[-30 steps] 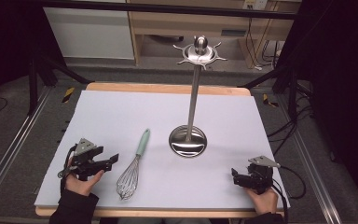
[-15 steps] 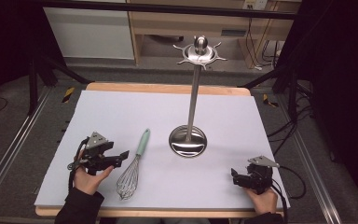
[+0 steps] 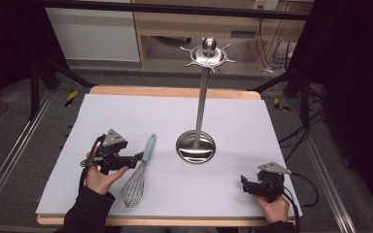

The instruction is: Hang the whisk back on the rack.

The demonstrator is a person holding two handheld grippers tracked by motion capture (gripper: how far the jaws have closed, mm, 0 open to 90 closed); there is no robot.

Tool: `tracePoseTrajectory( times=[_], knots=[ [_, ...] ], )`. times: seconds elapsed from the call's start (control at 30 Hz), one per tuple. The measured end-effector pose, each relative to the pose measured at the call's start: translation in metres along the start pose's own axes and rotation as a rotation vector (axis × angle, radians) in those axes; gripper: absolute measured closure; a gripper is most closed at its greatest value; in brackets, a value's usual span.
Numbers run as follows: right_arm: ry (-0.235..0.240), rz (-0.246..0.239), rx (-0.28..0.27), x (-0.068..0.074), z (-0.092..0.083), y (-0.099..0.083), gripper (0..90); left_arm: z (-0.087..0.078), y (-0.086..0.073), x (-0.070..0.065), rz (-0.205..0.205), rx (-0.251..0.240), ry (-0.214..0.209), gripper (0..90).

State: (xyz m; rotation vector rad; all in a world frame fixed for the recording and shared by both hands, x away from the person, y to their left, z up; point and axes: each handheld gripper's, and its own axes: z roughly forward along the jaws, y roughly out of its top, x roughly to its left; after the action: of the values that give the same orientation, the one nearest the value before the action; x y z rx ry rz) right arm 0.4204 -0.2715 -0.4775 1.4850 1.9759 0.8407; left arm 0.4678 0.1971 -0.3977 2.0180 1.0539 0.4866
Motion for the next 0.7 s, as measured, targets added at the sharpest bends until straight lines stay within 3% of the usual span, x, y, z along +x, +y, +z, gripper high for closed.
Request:
tracePoseTrajectory(
  times=[0.4,0.7],
  knots=[
    [0.017,-0.012,-0.005,0.003,0.000,0.002,9.9,0.007,0.017,-0.004,0.024,0.049,0.010,27.1],
    [0.021,-0.019,-0.001,0.004,0.001,0.002,9.4,0.023,0.024,-0.008,0.032,0.100,0.009,28.3]
  ],
)
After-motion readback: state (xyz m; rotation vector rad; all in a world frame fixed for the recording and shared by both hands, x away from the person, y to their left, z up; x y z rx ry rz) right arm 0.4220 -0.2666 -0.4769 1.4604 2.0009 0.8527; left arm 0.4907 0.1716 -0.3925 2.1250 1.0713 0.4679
